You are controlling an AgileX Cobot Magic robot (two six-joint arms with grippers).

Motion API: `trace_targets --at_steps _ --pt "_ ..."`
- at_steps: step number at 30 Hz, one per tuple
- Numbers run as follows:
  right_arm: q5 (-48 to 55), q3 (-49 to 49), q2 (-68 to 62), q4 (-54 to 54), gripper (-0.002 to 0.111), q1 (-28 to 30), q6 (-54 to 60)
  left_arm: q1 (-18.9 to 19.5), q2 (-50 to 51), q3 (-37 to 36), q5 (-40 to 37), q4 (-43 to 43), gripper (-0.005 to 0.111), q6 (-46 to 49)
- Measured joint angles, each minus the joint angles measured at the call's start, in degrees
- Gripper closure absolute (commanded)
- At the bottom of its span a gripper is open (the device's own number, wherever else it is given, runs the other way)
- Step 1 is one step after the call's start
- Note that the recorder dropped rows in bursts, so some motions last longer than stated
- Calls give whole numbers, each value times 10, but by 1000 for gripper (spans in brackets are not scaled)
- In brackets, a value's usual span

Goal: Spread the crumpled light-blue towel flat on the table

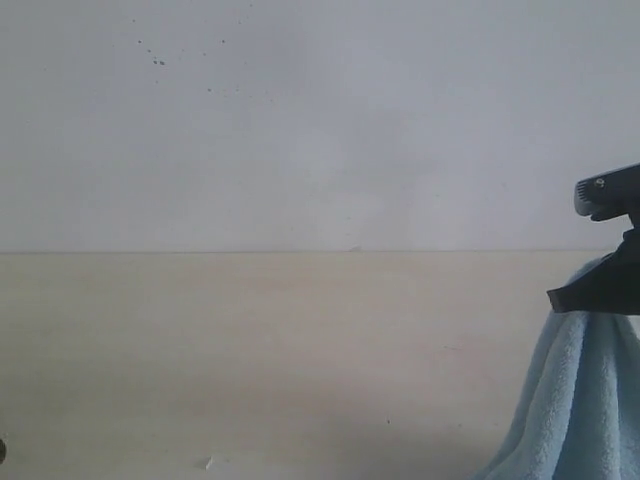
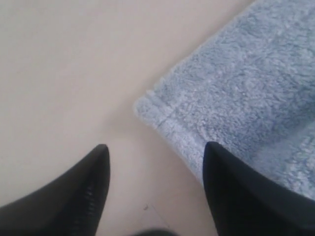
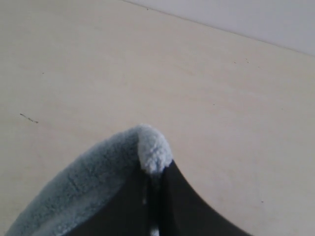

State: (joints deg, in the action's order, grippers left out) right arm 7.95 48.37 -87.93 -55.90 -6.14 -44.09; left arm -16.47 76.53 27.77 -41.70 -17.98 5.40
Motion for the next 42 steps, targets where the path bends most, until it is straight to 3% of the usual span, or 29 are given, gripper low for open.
trace_targets --at_steps 32,35,38,42 --pt "-25 0 0 13 108 -30 16 0 149 3 59 2 52 -18" --pt "-25 0 0 13 108 -30 16 0 158 8 50 7 62 -18" --pt "-25 0 0 13 108 -30 16 -3 168 11 42 29 96 -17" --pt "-25 0 0 13 108 -30 16 -3 178 19 37 26 103 -18"
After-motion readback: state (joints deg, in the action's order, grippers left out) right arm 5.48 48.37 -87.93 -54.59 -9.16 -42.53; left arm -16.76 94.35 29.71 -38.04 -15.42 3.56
